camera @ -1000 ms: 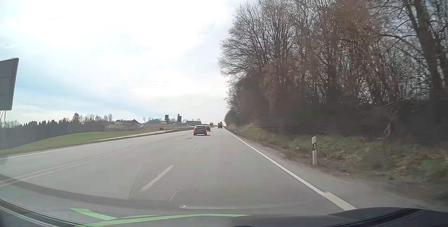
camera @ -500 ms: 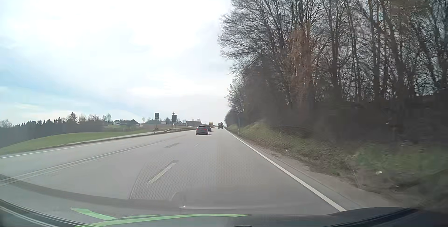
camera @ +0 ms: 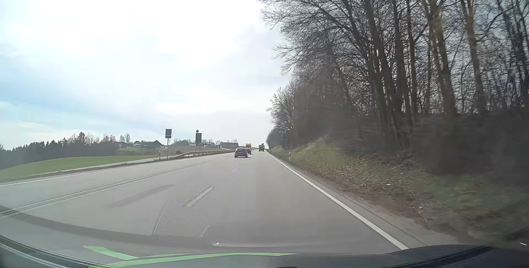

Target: Follow the waypoints while adhering to traffic rules and regulations

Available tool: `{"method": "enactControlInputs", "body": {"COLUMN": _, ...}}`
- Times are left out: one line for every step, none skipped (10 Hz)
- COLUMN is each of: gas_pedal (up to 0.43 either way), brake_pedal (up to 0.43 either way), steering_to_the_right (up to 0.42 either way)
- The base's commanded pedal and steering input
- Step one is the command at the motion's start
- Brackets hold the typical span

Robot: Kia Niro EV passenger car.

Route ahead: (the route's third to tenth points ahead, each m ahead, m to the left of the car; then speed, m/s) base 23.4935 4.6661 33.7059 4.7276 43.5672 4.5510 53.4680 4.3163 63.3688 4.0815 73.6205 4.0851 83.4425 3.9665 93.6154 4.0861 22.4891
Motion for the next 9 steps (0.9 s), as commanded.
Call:
{"method": "enactControlInputs", "body": {"gas_pedal": 0.390, "brake_pedal": 0.000, "steering_to_the_right": -0.001}}
{"method": "enactControlInputs", "body": {"gas_pedal": 0.390, "brake_pedal": 0.000, "steering_to_the_right": -0.001}}
{"method": "enactControlInputs", "body": {"gas_pedal": 0.390, "brake_pedal": 0.000, "steering_to_the_right": -0.001}}
{"method": "enactControlInputs", "body": {"gas_pedal": 0.390, "brake_pedal": 0.000, "steering_to_the_right": -0.001}}
{"method": "enactControlInputs", "body": {"gas_pedal": 0.390, "brake_pedal": 0.000, "steering_to_the_right": -0.001}}
{"method": "enactControlInputs", "body": {"gas_pedal": 0.390, "brake_pedal": 0.000, "steering_to_the_right": 0.000}}
{"method": "enactControlInputs", "body": {"gas_pedal": 0.390, "brake_pedal": 0.000, "steering_to_the_right": 0.000}}
{"method": "enactControlInputs", "body": {"gas_pedal": 0.390, "brake_pedal": 0.000, "steering_to_the_right": 0.000}}
{"method": "enactControlInputs", "body": {"gas_pedal": 0.390, "brake_pedal": 0.000, "steering_to_the_right": 0.000}}
